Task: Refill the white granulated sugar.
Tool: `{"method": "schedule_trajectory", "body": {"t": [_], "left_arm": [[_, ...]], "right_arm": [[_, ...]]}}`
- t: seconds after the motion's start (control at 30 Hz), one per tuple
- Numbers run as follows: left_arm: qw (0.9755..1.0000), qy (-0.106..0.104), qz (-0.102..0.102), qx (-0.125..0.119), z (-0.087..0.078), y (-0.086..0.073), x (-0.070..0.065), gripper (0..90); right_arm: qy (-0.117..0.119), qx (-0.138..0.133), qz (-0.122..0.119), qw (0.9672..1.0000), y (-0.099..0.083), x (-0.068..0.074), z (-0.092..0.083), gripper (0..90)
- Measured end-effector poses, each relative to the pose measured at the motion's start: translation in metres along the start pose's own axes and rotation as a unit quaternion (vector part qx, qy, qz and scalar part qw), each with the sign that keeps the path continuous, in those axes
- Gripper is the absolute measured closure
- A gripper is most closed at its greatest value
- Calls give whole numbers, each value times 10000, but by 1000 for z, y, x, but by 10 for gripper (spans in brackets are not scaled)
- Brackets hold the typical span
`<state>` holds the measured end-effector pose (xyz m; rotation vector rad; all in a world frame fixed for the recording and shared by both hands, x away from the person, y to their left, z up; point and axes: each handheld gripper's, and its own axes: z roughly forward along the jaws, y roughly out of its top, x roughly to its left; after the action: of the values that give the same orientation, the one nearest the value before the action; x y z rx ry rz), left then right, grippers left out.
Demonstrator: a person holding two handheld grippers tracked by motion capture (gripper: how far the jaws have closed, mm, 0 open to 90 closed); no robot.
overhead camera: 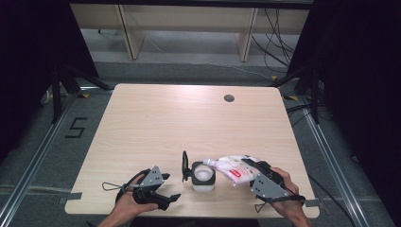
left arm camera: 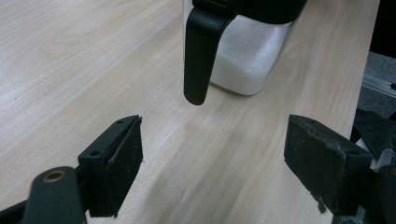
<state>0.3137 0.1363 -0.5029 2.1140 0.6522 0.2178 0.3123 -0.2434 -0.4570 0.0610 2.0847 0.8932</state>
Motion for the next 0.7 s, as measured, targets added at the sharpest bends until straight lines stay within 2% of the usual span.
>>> {"method": "schedule_trajectory", "body": {"t": [0.1, 0.13, 0.27, 0.53, 0.7], "left_arm": [[10000, -13, -19, 7, 0, 0, 0, 192], [10000, -15, -15, 4, 0, 0, 0, 192], [10000, 35, -18, -28, 1, 0, -1, 192], [10000, 50, -24, -15, 1, 0, 0, 192], [10000, 0, -31, -7, 0, 0, 0, 192]], "right_arm": [[45, -33, 285, 9996, -4, -4, 5, 673], [67, -77, 538, 9985, -5, -4, 5, 675], [94, -252, 957, 9950, -13, -12, 8, 682], [190, -241, 1117, 9933, -22, -18, 23, 687], [242, -351, 1592, 9863, -28, -23, 34, 688]]}}
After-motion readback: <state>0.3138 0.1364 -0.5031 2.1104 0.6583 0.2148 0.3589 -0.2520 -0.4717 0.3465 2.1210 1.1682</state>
